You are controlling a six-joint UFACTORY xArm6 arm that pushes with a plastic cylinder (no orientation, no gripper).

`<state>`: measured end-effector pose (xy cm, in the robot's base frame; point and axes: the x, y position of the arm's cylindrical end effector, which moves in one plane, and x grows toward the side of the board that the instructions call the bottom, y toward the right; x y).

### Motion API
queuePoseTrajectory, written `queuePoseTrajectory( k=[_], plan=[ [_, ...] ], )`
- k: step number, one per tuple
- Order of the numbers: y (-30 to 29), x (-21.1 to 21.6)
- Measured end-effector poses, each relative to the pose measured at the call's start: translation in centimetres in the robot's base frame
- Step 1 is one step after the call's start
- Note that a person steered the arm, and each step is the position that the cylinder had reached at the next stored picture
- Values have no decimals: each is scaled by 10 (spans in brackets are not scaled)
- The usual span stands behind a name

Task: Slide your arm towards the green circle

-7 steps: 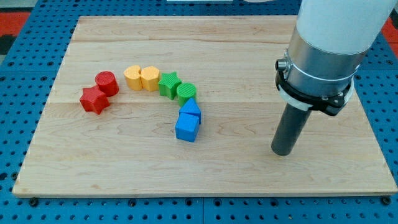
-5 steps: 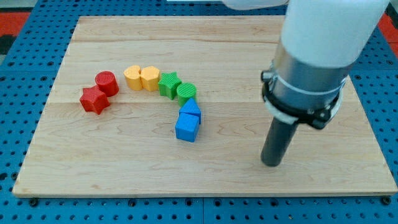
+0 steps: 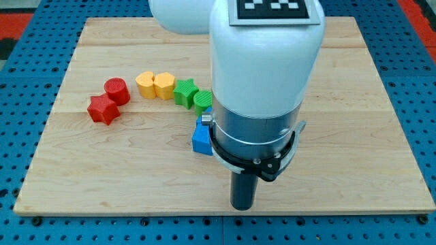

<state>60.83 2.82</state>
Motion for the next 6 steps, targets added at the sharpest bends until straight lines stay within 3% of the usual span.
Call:
queuePoseTrajectory(
  k=[6],
  plan=[
    [18, 0]
  ],
)
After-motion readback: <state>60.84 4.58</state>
